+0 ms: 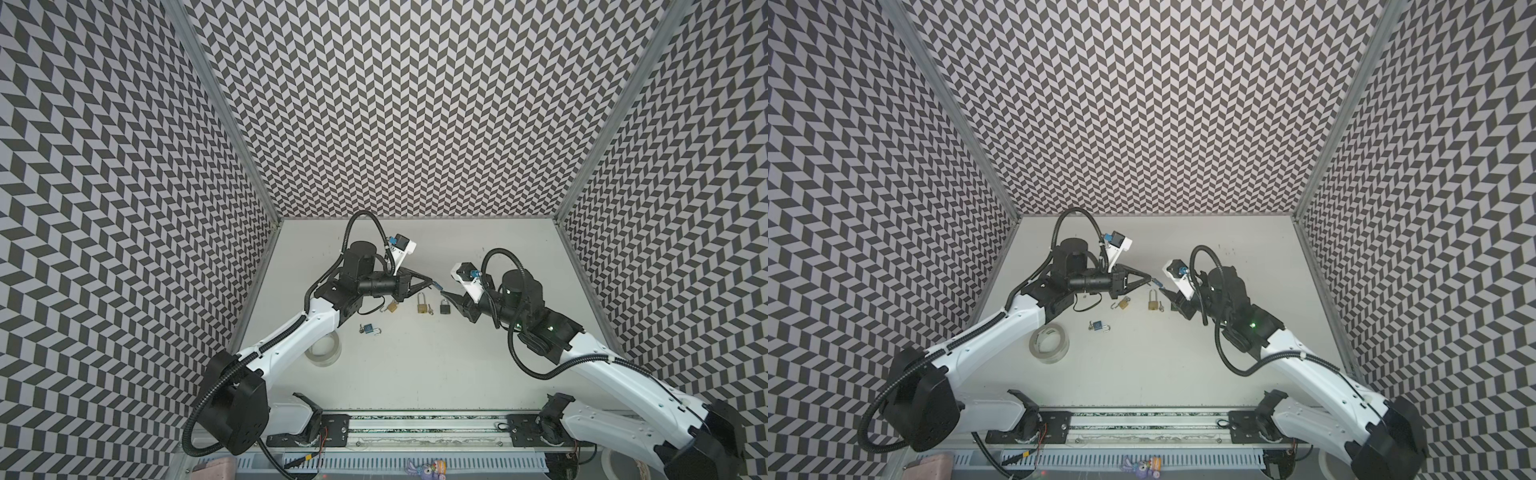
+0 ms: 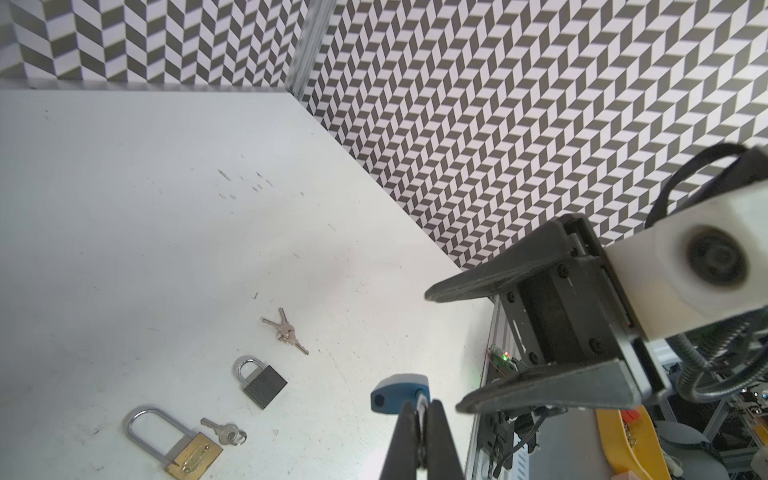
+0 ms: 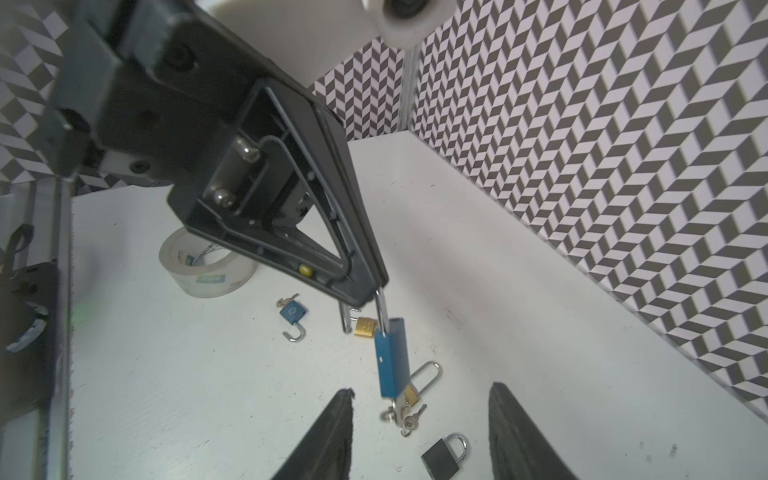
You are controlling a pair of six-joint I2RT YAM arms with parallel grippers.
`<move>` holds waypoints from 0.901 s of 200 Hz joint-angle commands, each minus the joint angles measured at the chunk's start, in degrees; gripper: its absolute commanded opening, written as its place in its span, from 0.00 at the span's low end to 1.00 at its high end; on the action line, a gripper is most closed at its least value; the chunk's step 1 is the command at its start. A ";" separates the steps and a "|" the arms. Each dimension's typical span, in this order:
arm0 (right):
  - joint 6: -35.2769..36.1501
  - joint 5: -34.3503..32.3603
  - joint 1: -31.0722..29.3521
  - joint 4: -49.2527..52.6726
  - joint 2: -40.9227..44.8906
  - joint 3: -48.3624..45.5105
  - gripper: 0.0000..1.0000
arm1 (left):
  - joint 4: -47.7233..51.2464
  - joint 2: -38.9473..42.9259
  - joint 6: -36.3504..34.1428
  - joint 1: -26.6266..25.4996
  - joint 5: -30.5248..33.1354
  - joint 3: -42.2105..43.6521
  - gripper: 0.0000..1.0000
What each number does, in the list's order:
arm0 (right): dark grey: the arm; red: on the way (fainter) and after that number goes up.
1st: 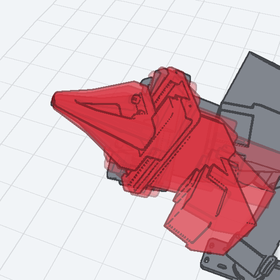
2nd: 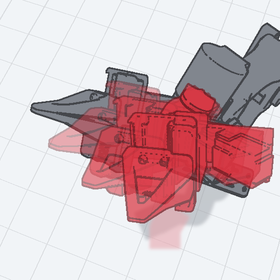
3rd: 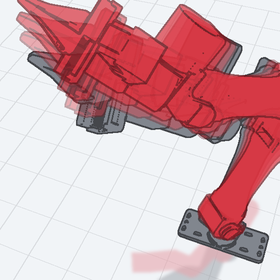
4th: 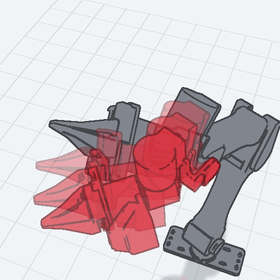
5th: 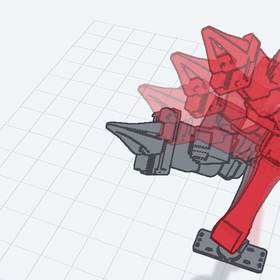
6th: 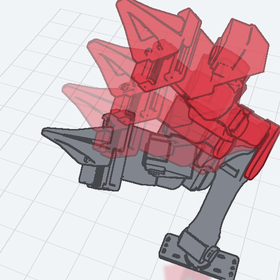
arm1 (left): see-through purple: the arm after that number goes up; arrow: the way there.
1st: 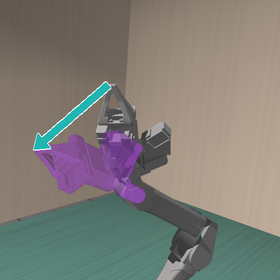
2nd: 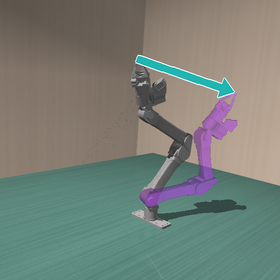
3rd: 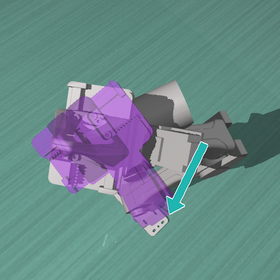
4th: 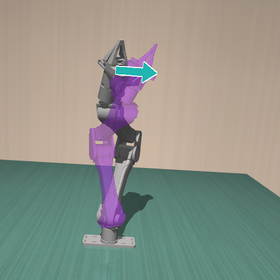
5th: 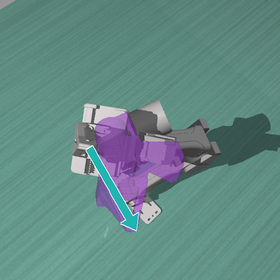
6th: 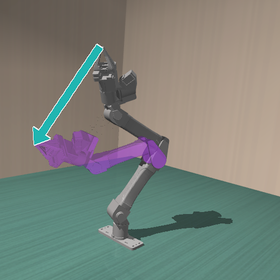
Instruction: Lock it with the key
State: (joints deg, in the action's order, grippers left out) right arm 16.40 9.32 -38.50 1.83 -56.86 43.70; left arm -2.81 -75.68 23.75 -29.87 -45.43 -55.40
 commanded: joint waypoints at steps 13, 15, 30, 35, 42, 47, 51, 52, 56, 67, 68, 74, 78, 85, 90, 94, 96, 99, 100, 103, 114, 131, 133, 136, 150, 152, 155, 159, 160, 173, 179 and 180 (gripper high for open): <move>-3.43 -7.95 -0.02 -18.09 7.32 -7.27 0.54 | -12.87 3.24 6.13 2.28 -3.94 1.95 0.00; -3.65 -7.92 0.07 -18.96 7.65 -7.50 0.54 | -13.06 3.45 6.13 2.27 -3.98 1.96 0.00; -3.80 -6.22 0.68 -24.28 8.85 -9.78 0.57 | -15.26 4.71 6.72 2.37 -4.53 2.11 0.00; -4.15 -5.16 0.94 -25.09 8.83 -9.88 0.57 | -16.21 5.06 7.09 2.47 -5.00 2.22 0.00; -5.11 -3.08 1.50 -24.93 8.41 -9.21 0.55 | -17.57 5.58 7.72 2.53 -5.73 2.26 0.00; -6.27 -0.58 2.29 -24.27 7.92 -8.23 0.54 | -18.35 5.93 8.25 2.49 -6.28 2.36 0.00; -7.35 2.16 3.11 -23.63 7.52 -7.41 0.53 | -19.17 6.20 8.62 2.53 -6.72 2.43 0.00; -7.53 2.92 3.36 -23.45 7.45 -7.19 0.53 | -19.39 6.27 8.74 2.53 -6.84 2.46 0.00; -8.67 5.81 4.32 -22.86 7.11 -6.40 0.52 | -20.25 6.59 9.09 2.53 -7.15 2.61 0.00; -11.99 15.03 7.37 -22.22 5.63 -4.24 0.51 | -22.96 7.41 10.63 2.47 -7.78 3.37 0.00; -12.31 15.91 7.60 -22.22 5.54 -4.06 0.51 | -23.22 7.49 10.71 2.50 -7.76 3.46 0.00; -13.67 20.54 9.00 -22.78 4.92 -3.29 0.50 | -24.40 7.85 11.49 2.51 -7.94 3.75 0.00; -14.49 23.83 9.74 -23.82 4.57 -3.17 0.50 | -24.91 8.05 11.85 2.51 -7.98 3.84 0.00; -15.92 28.20 10.89 -26.27 4.10 -3.17 0.50 | -25.74 8.39 12.67 2.49 -7.94 3.97 0.00; -17.04 31.06 11.27 -28.52 3.92 -3.26 0.50 | -26.42 8.52 13.37 2.52 -7.94 4.06 0.00; -17.96 32.66 11.44 -30.45 3.82 -3.46 0.50 | -26.84 8.65 13.84 2.52 -7.96 4.13 0.00; -18.33 33.39 11.46 -31.28 3.79 -3.58 0.50 | -27.17 8.74 14.10 2.53 -8.02 4.15 0.00; -18.85 34.41 11.49 -32.45 3.70 -3.64 0.50 | -27.66 8.79 14.43 2.47 -8.09 4.20 0.00; -18.90 34.74 11.50 -32.82 3.65 -3.68 0.50 | -27.85 8.84 14.59 2.46 -8.09 4.22 0.00; -19.30 35.52 11.52 -33.72 3.53 -3.66 0.51 | -28.32 8.94 15.07 2.38 -8.05 4.24 0.00; -19.99 38.04 11.46 -35.58 2.74 -3.09 0.51 | -29.95 9.15 16.56 2.35 -8.39 4.41 0.00; -18.66 40.77 11.43 -35.19 1.29 -1.34 0.52 | -32.31 9.20 18.36 1.69 -8.89 4.41 0.00; -18.42 40.91 11.36 -35.00 1.20 -1.10 0.52 | -32.42 9.19 18.53 1.57 -8.95 4.42 0.00; -17.92 41.20 11.35 -34.81 0.88 -0.82 0.52 | -32.87 9.16 18.71 1.45 -8.97 4.42 0.00; -16.25 42.38 11.34 -34.53 -0.03 0.01 0.52 | -33.47 8.81 18.88 0.36 -9.07 4.06 0.00; -16.08 42.36 11.32 -34.52 -0.14 0.12 0.52 | -33.49 8.73 18.88 0.17 -9.07 4.00 0.00; -15.84 42.31 11.27 -34.53 -0.24 0.22 0.52 | -33.56 8.58 18.88 -0.09 -9.03 3.86 0.00; -15.53 42.10 11.29 -34.53 -0.36 0.33 0.52 | -33.58 8.42 18.88 -0.44 -9.04 3.69 0.00; -15.39 42.01 11.27 -34.52 -0.45 0.33 0.52 | -33.58 8.39 18.88 -0.49 -9.05 3.66 0.00; -14.41 41.32 11.27 -34.82 -0.92 0.33 0.52 | -33.89 7.71 18.96 -1.47 -8.98 3.14 0.00; -14.32 40.98 11.24 -35.14 -0.96 0.33 0.52 | -33.96 7.44 18.97 -1.84 -8.93 2.97 0.00; -14.31 40.97 11.25 -35.14 -0.96 0.33 0.52 | -33.99 7.41 18.97 -1.89 -8.95 2.95 0.00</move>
State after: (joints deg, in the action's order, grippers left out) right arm 0.30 48.01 -27.20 -29.63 -57.32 42.81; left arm -32.82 -67.66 41.08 -30.20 -53.45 -51.22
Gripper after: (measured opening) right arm 0.519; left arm 0.048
